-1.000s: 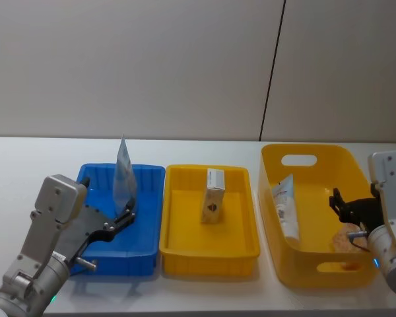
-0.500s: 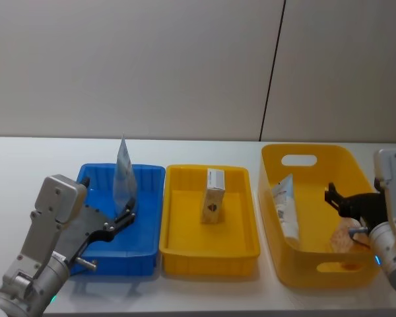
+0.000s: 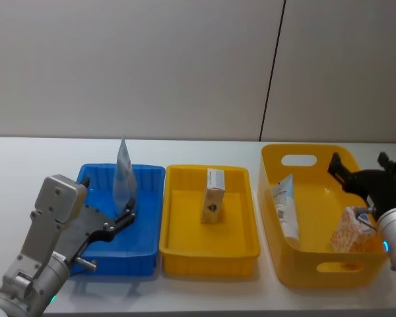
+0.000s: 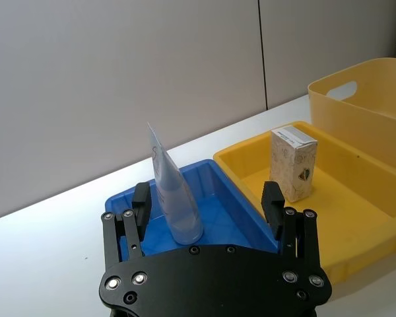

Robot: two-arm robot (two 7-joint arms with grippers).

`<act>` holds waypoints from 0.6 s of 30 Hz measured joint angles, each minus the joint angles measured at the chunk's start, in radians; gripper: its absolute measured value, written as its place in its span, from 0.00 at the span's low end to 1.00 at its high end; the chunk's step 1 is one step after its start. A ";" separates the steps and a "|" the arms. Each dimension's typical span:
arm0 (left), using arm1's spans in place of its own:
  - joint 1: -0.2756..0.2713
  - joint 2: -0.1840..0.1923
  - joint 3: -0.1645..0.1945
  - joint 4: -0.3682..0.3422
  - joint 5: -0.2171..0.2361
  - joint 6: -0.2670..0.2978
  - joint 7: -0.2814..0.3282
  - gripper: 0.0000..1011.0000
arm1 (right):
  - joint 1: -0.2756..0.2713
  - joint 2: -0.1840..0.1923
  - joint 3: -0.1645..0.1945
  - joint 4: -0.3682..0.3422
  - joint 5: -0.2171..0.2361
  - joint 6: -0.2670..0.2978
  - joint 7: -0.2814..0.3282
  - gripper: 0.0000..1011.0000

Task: Bimanual collaborative sorting of washing and personal care products

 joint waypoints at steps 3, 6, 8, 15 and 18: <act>0.000 0.000 0.000 0.000 0.000 0.000 0.000 0.99 | -0.002 -0.010 0.016 -0.014 0.027 -0.031 0.018 0.99; 0.000 0.000 0.000 0.000 0.000 0.000 0.000 0.99 | -0.002 -0.020 0.029 -0.026 0.052 -0.058 0.035 0.99; 0.000 0.000 0.000 0.000 0.000 0.000 0.000 0.99 | -0.003 -0.025 0.036 -0.035 0.070 -0.073 0.047 0.99; 0.000 0.000 0.000 0.000 0.000 0.000 0.000 0.99 | -0.012 -0.017 0.025 -0.040 0.073 -0.074 0.047 0.99; 0.000 0.000 0.000 0.000 0.000 0.000 0.000 0.99 | -0.026 -0.004 0.006 -0.048 0.078 -0.079 0.049 0.99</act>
